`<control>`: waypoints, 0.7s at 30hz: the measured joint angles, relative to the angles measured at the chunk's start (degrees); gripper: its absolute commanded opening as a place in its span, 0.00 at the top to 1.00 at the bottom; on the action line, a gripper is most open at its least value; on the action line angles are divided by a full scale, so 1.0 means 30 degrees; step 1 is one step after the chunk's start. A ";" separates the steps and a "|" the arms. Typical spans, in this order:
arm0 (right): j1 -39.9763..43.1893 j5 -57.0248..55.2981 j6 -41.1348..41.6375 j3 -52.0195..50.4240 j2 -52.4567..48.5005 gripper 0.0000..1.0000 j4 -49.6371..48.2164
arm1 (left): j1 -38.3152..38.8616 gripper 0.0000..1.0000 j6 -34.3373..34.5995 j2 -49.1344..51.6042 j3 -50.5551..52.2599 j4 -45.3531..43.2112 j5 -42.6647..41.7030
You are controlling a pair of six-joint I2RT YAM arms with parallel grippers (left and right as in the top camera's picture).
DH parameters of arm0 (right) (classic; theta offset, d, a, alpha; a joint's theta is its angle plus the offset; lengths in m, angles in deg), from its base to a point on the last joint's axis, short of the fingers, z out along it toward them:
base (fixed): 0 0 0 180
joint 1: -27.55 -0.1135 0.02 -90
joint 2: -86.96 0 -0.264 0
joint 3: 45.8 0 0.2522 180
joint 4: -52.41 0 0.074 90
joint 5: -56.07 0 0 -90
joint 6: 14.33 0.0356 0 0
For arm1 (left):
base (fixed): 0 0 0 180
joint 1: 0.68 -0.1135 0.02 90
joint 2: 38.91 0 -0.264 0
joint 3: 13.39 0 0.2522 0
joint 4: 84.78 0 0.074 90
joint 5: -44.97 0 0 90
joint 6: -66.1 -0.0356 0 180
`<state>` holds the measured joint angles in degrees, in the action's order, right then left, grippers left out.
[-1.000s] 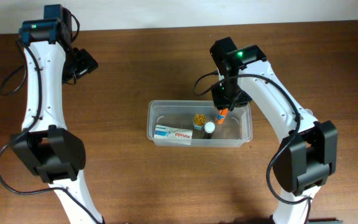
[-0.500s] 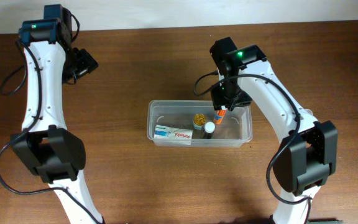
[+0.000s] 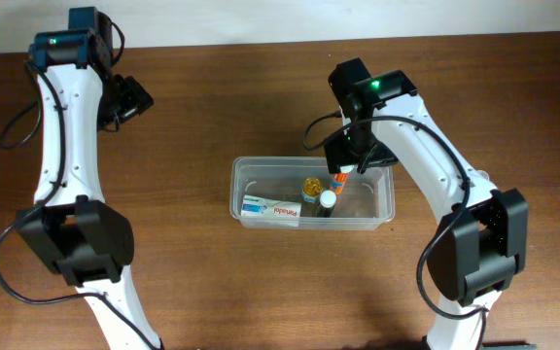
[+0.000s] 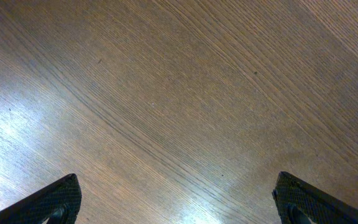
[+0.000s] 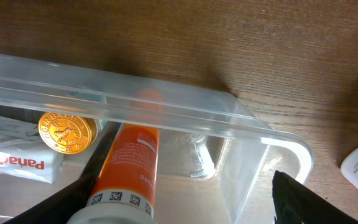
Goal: Pack container
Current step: 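Lower the tube upright into the container's right end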
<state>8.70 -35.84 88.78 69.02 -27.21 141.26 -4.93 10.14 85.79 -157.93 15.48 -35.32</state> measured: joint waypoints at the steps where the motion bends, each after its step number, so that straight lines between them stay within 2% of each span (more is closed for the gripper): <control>1: 0.0000 0.0000 0.0000 0.0000 0.0000 0.19 0.0015 | 0.0000 0.01 0.0000 0.0000 0.0007 0.0000 0.0000; 4: 0.0000 0.0000 0.0000 0.0000 0.0000 0.21 0.0007 | 0.0000 0.01 -0.0007 0.0000 0.0000 0.0000 0.0000; 5: 0.0000 0.0000 -0.0015 0.0000 0.0000 0.24 0.0015 | 0.0000 0.01 0.0000 0.0000 0.0007 0.0000 0.0000; 9: 0.0000 0.0073 0.0036 0.0000 0.0000 0.49 0.0007 | 0.0000 0.01 -0.0007 0.0000 0.0007 0.0000 0.0000; 14: 0.0000 0.0146 0.0073 0.0000 0.0000 0.61 0.0015 | 0.0000 0.01 -0.0007 0.0000 0.0000 0.0000 0.0000; 16: 0.0000 0.0138 0.0044 0.0000 0.0000 0.70 0.0015 | 0.0000 0.01 -0.0007 0.0000 0.0007 0.0000 0.0000; 18: 0.0000 0.0146 0.0066 0.0000 0.0000 0.70 0.0022 | 0.0000 0.00 -0.0007 0.0000 0.0007 0.0000 0.0000; 21: 0.0000 0.0160 0.0036 0.0000 0.0000 0.77 0.0022 | 0.0000 0.01 -0.0007 0.0000 0.0007 0.0000 0.0000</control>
<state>8.70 -35.36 88.89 69.02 -27.21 141.32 -4.93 10.12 85.79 -157.91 15.48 -35.32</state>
